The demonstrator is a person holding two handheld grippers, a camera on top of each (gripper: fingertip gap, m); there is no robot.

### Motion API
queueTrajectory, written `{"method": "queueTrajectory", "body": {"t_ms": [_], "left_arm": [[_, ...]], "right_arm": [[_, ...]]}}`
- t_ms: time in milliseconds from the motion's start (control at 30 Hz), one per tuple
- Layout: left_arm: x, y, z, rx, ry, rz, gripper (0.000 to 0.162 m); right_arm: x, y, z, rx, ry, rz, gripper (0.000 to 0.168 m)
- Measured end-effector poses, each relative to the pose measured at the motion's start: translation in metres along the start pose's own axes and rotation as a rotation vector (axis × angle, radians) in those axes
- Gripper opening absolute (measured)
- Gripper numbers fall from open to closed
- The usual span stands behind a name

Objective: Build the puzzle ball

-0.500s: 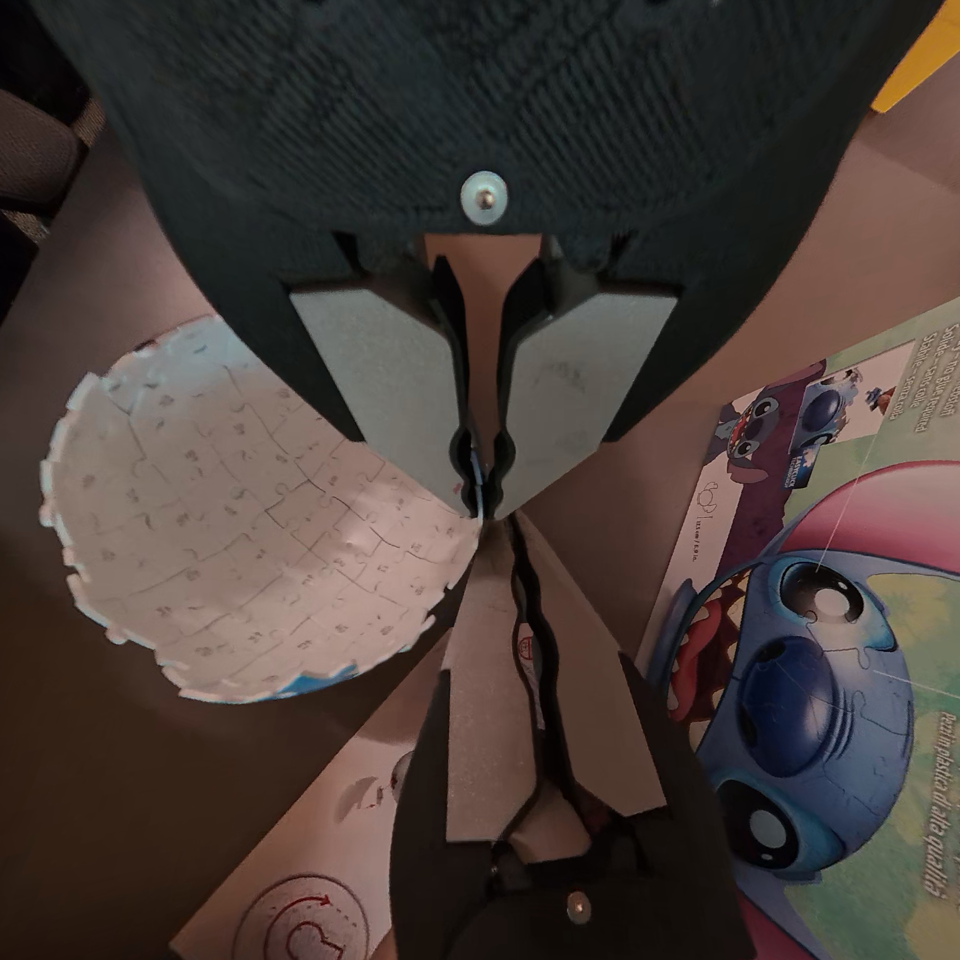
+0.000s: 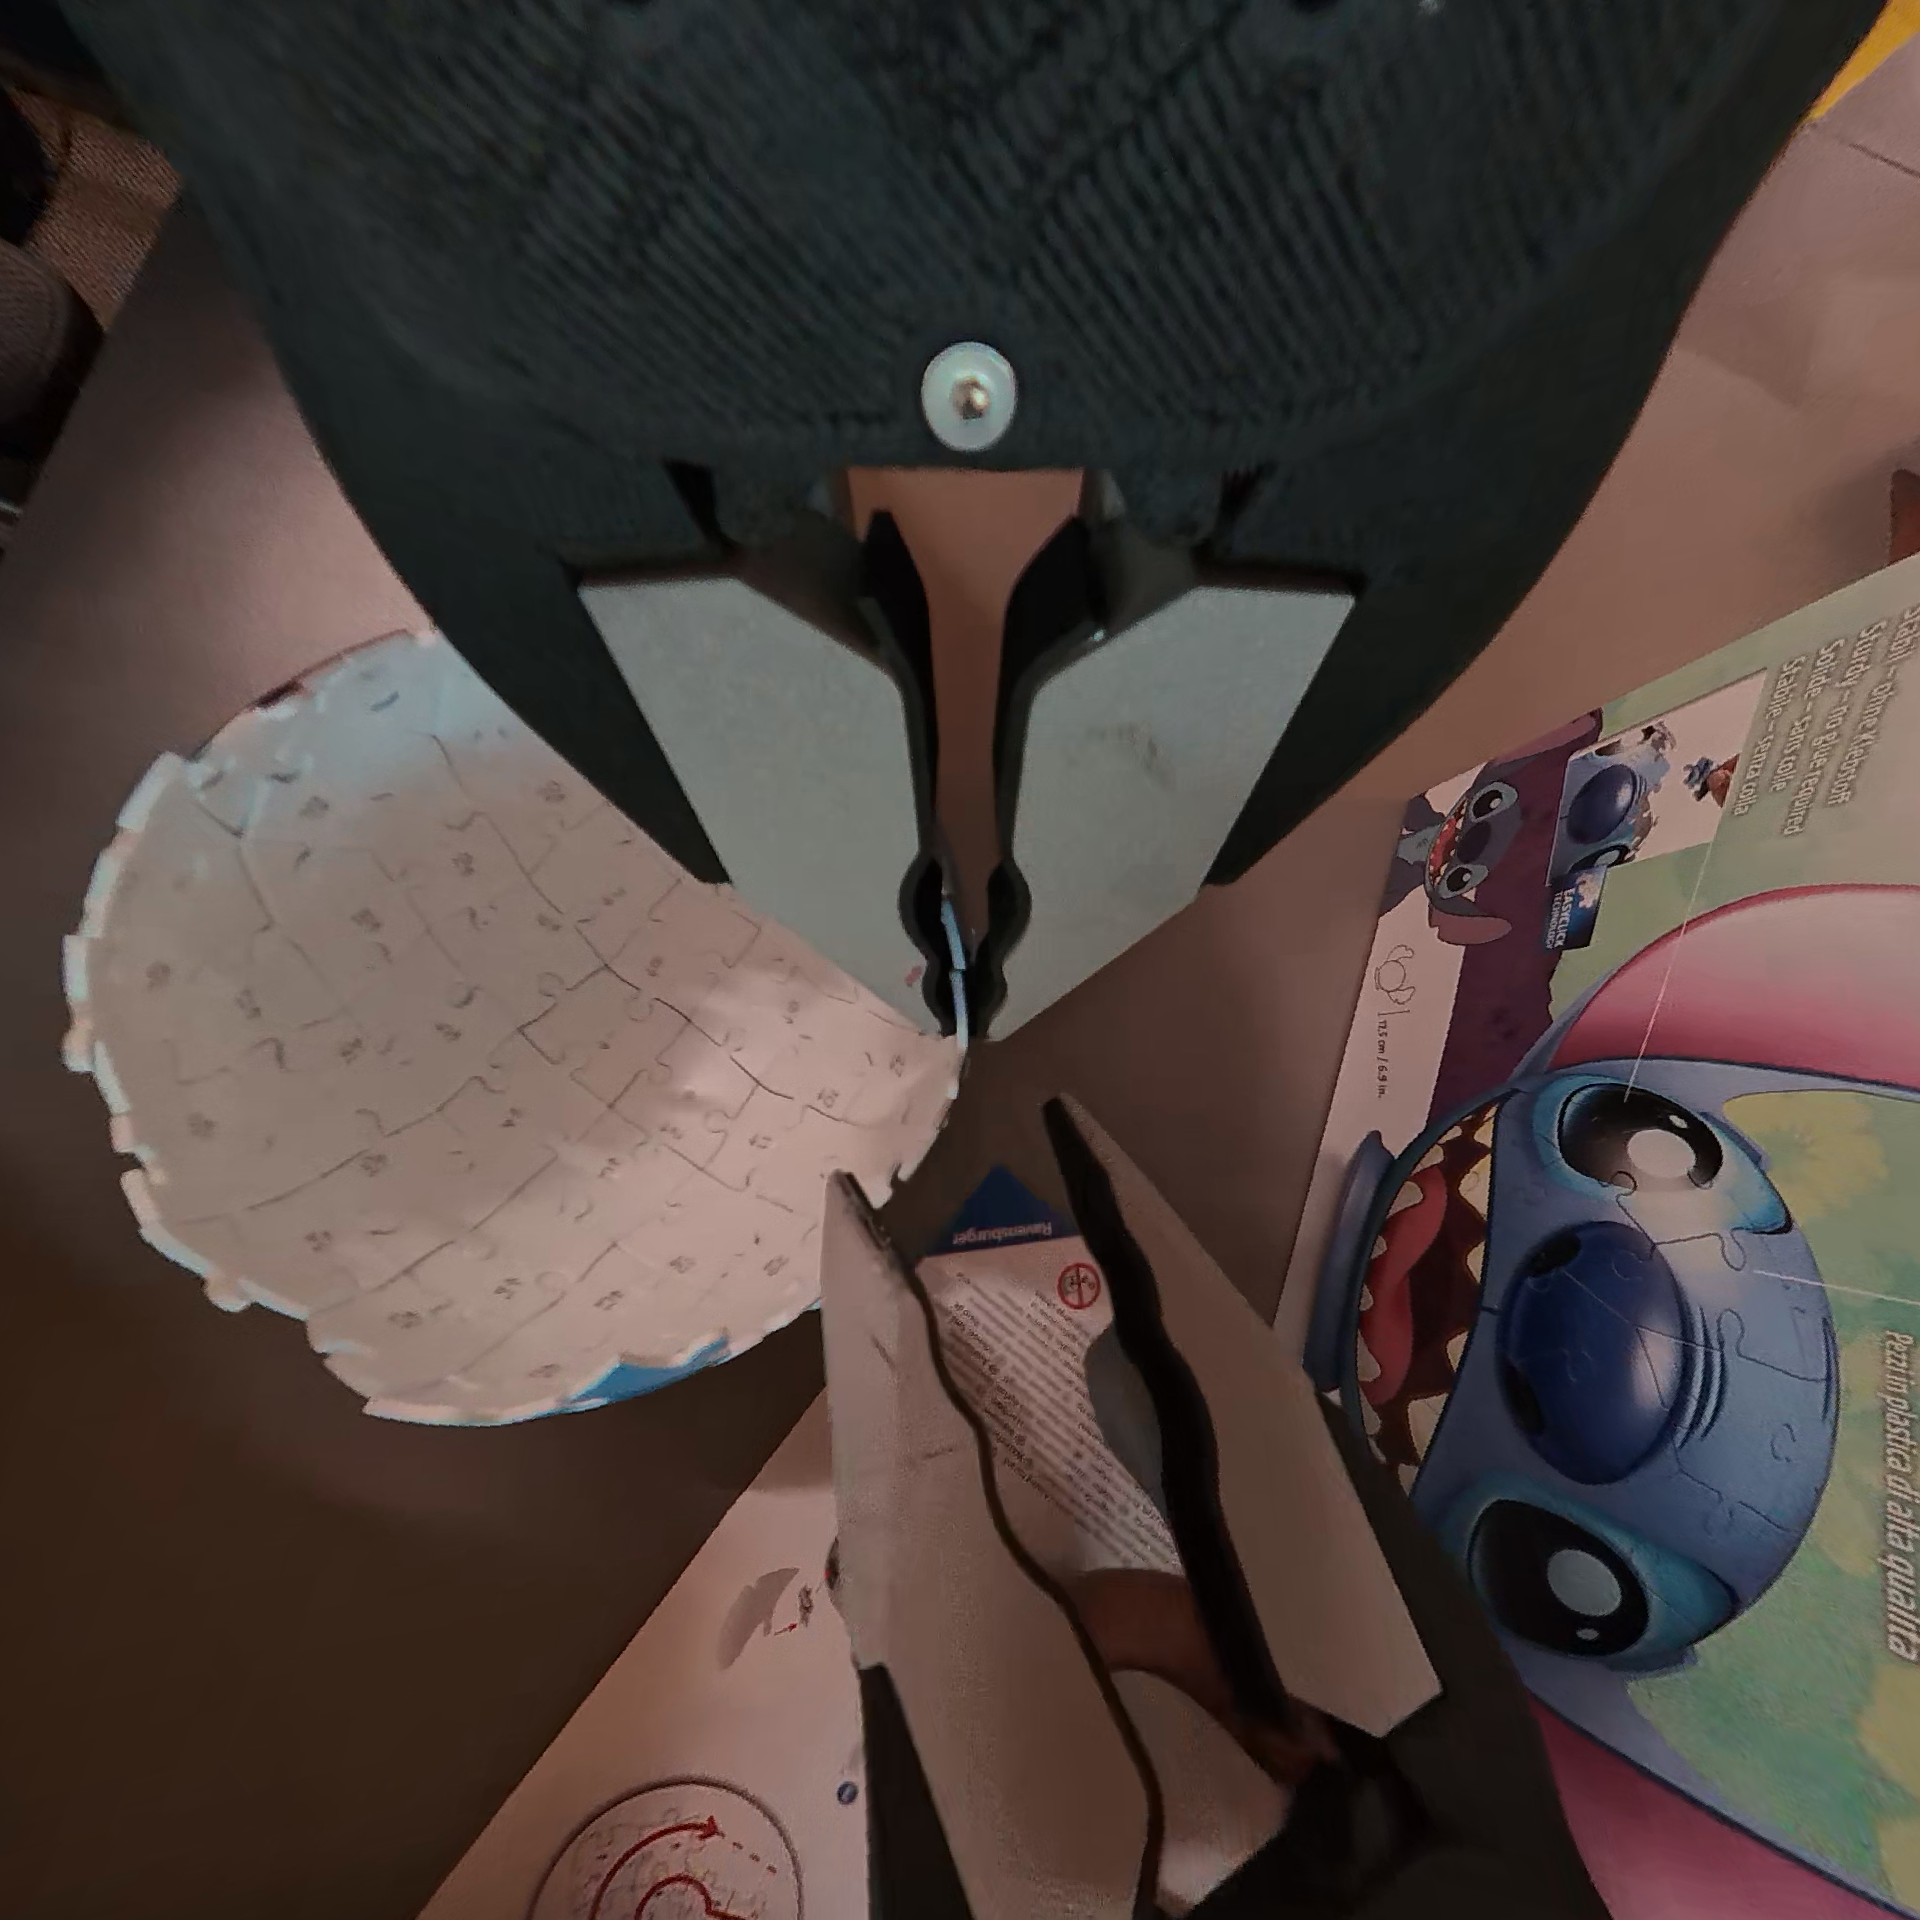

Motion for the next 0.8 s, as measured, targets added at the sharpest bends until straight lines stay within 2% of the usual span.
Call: {"method": "queueTrajectory", "body": {"t_ms": [167, 267, 333, 533, 800], "left_arm": [[0.001, 0.001, 0.000, -0.012, 0.009, 0.009, 0.000], [0.001, 0.000, 0.000, 0.002, 0.009, 0.020, 0.000], [0.003, 0.000, 0.000, -0.001, 0.019, 0.029, 0.000], [0.003, 0.001, 0.001, -0.010, 0.024, 0.035, 0.000], [0.003, 0.003, 0.000, -0.021, 0.028, 0.031, 0.000]], "right_arm": [[0.000, -0.001, 0.000, -0.015, -0.003, -0.029, 0.044], [0.004, -0.010, 0.000, 0.065, 0.006, 0.030, 0.024], [0.005, -0.011, 0.002, 0.086, 0.018, 0.047, 0.018], [0.000, -0.003, 0.006, 0.035, -0.001, 0.028, 0.030], [-0.003, -0.008, 0.013, 0.071, -0.013, 0.023, 0.025]]}}
Point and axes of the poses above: each gripper's, where its closed fingertips meet, z out along the fingers, x out of its top, y = z × x across the jaws, the point moved 4 cm from there along -z, back along the fingers, and after that the axes turned 13 degrees about y, right-handed, at the moved point
